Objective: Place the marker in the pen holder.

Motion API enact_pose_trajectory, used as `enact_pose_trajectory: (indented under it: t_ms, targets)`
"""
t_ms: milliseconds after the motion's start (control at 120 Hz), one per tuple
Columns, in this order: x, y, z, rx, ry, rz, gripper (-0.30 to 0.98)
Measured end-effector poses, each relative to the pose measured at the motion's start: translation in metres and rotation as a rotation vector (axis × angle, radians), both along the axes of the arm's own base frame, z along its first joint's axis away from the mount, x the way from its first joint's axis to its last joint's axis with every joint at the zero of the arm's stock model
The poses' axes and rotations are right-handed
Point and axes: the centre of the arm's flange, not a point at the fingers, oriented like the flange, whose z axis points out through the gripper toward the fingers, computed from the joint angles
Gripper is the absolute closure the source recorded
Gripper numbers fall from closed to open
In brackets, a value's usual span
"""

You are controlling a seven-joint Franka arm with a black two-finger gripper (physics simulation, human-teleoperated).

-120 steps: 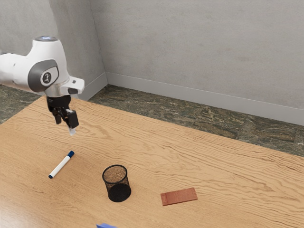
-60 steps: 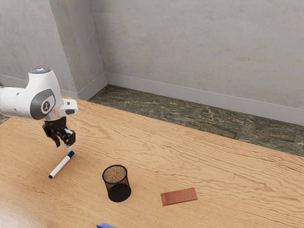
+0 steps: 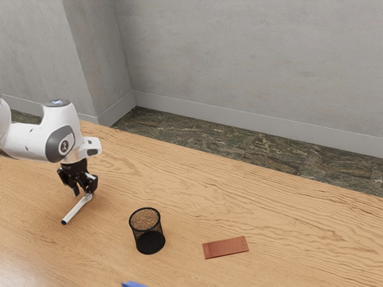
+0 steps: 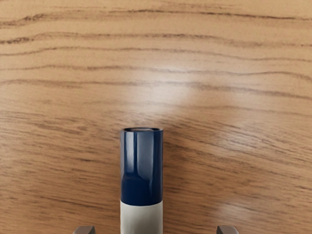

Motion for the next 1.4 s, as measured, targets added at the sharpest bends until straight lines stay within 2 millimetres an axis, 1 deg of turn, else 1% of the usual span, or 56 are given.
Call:
enact_pose_trajectory:
  t_ms: [242, 458, 508, 633, 758, 925, 975, 1017, 1058, 1092, 1133, 1200, 1250, 1342, 1400]
  targets:
    - [0.005, 0.003, -0.014, -0.002, 0.013, 0.007, 0.42]
    - [0.005, 0.007, -0.020, -0.003, 0.019, 0.015, 0.45]
    - [0.005, 0.007, -0.021, -0.003, 0.019, 0.016, 0.49]
    - [0.006, 0.008, -0.019, -0.003, 0.016, 0.007, 0.63]
    - [0.006, 0.010, -0.018, 0.000, 0.015, -0.003, 0.71]
    - [0.007, 0.011, -0.009, 0.011, 0.001, -0.008, 0.77]
    - [0.007, 0.011, 0.000, 0.017, -0.013, -0.009, 0.77]
    - [0.006, 0.009, 0.013, 0.023, -0.033, -0.011, 0.78]
    - [0.005, 0.003, 0.033, 0.030, -0.061, -0.020, 0.78]
    - [0.005, -0.008, 0.052, 0.034, -0.089, -0.036, 0.78]
    - [0.006, -0.023, 0.071, 0.036, -0.119, -0.060, 0.79]
    - [0.010, -0.054, 0.096, 0.038, -0.160, -0.110, 0.79]
    - [0.011, -0.078, 0.112, 0.037, -0.186, -0.146, 0.79]
    - [0.009, -0.122, 0.131, 0.025, -0.219, -0.208, 0.79]
    - [0.006, -0.142, 0.146, 0.013, -0.248, -0.229, 0.79]
